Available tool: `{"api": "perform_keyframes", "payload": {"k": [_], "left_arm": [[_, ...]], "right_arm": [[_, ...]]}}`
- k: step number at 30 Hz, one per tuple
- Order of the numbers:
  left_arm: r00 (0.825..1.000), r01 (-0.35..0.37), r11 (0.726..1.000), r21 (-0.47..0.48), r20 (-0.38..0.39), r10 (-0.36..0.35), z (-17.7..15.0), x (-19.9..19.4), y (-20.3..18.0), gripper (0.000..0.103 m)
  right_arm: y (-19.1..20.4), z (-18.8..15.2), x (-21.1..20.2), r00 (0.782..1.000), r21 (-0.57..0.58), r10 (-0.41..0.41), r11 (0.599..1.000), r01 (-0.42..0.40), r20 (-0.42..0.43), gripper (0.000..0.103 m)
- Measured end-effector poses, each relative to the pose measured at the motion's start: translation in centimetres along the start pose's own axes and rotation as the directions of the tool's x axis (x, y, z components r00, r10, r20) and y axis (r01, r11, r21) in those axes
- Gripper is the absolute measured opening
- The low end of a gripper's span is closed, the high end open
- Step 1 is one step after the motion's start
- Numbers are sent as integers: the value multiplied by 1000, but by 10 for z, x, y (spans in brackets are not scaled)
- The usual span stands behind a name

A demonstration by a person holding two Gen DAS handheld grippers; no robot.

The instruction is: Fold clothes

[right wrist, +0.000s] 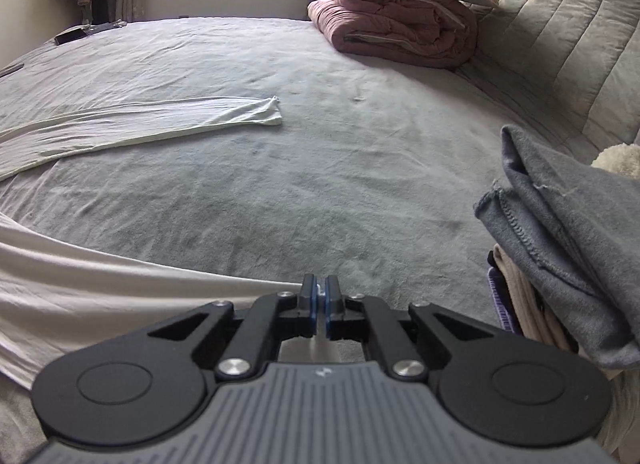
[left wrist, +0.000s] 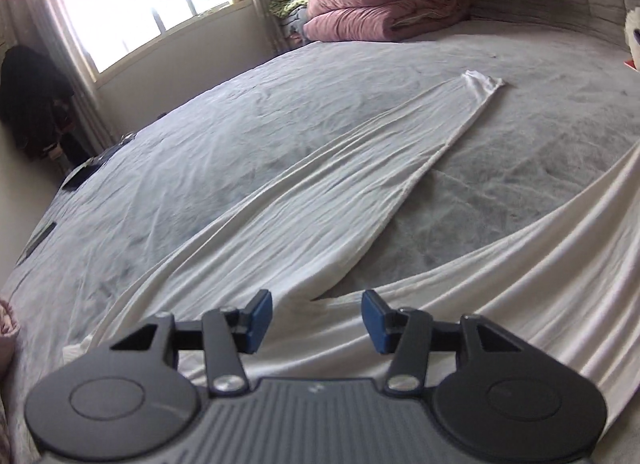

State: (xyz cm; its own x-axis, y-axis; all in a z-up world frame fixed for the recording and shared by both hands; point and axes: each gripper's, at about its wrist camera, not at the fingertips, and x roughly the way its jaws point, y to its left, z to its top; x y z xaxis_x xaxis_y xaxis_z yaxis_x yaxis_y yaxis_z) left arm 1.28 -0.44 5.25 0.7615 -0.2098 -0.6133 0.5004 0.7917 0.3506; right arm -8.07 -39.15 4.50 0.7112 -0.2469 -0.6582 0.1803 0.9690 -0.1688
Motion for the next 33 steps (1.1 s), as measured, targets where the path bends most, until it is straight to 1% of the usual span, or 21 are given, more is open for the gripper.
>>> {"api": "perform_keyframes", "payload": {"k": [5,7,13,17,21,25,26,27,29,33], "left_arm": [[998,59,990,131,28,-63,6,8,-18,50],[998,55,985,162,7,-57,8,15,-25,50],[998,61,986,155,5,-62,18,28,-34,50],[999,36,986,165,21,-40,17,33,-43,50],[999,19,990,139,31,-23,14,34,-44,50],[999,21,997,74,38,-24,17,30,-35,50],[999,20,998,56,46,-23,18,26,-32,50],[998,19,999,39,57,-21,18,22,-28,50],[997,16,1000,3,79,-16,19,14,-20,50],[993,5,997,-75,114,3,16,-5,0,51]], "right_arm": [[7,2,9,999,-30,-41,999,40,-11,3],[8,4,11,999,-21,-48,999,47,-12,3],[11,7,13,995,-7,-104,995,104,0,3],[9,7,18,993,-6,-120,993,120,-24,3],[13,7,28,990,-12,-118,993,117,-76,3],[20,6,36,986,-31,-116,993,113,-121,4],[20,7,35,986,-27,-122,992,119,-115,9],[19,7,33,986,-23,-129,992,127,-106,17],[17,8,28,987,-10,-137,991,137,-87,18],[11,8,20,990,24,-127,991,129,-58,18]]}}
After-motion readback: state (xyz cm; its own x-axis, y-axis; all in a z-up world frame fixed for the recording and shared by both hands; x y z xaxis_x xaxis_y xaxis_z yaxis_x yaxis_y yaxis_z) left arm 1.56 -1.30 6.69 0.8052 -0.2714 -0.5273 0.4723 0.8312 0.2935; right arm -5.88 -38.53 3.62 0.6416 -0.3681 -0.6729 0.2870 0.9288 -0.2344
